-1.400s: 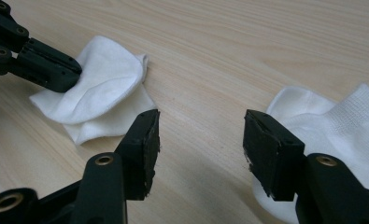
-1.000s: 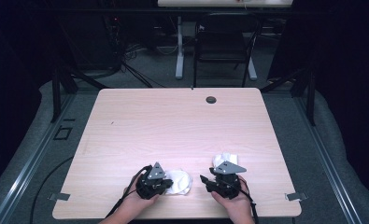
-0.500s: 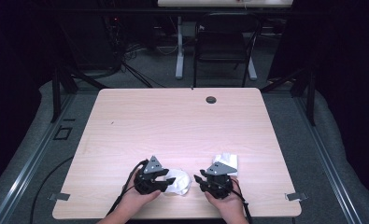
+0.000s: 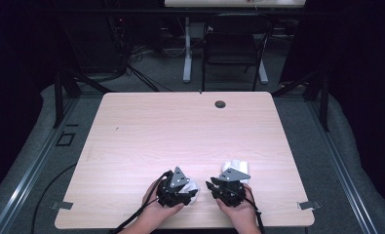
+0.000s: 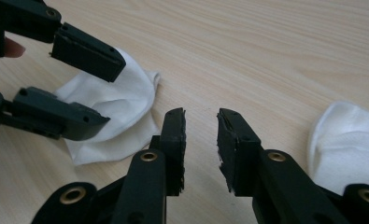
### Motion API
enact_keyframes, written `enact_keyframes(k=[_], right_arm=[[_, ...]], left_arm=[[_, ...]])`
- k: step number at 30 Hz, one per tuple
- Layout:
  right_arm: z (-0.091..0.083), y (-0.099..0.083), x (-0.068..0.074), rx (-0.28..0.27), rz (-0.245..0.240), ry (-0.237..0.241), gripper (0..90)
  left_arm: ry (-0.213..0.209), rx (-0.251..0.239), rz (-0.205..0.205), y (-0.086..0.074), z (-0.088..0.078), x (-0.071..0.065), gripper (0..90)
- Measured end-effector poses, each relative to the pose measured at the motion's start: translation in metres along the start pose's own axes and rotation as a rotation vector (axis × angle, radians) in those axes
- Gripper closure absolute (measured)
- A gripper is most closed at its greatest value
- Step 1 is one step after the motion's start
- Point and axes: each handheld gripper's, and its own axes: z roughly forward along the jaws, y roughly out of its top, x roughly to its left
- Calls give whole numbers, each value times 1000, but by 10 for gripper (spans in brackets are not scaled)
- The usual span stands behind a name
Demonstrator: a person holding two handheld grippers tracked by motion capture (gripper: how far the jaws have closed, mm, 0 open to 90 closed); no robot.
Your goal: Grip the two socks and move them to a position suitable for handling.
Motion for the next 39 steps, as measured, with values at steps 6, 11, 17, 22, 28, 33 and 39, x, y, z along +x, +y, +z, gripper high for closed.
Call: enact_keyframes(k=[6,11,17,22,28,33,39], right_arm=[[-6,-1,-8,-31,40,-8,693],[-9,-1,-13,-35,60,-10,681],[-15,1,-22,-53,62,-74,706],[-25,1,-42,-61,98,-200,730],[-14,-8,-64,36,160,-261,744],[1,-9,-62,88,146,-239,750],[17,2,-55,98,120,-215,755]], left_arm=[[-3,32,-14,-2,17,-10,634],[-12,44,-34,-5,22,-10,704],[-22,44,-42,-8,24,-9,751],[-30,32,-47,-11,23,-9,749],[-47,32,-58,-12,22,-10,743],[-73,-12,-77,-9,14,-7,663],[-76,-28,-79,-7,-2,1,619]])
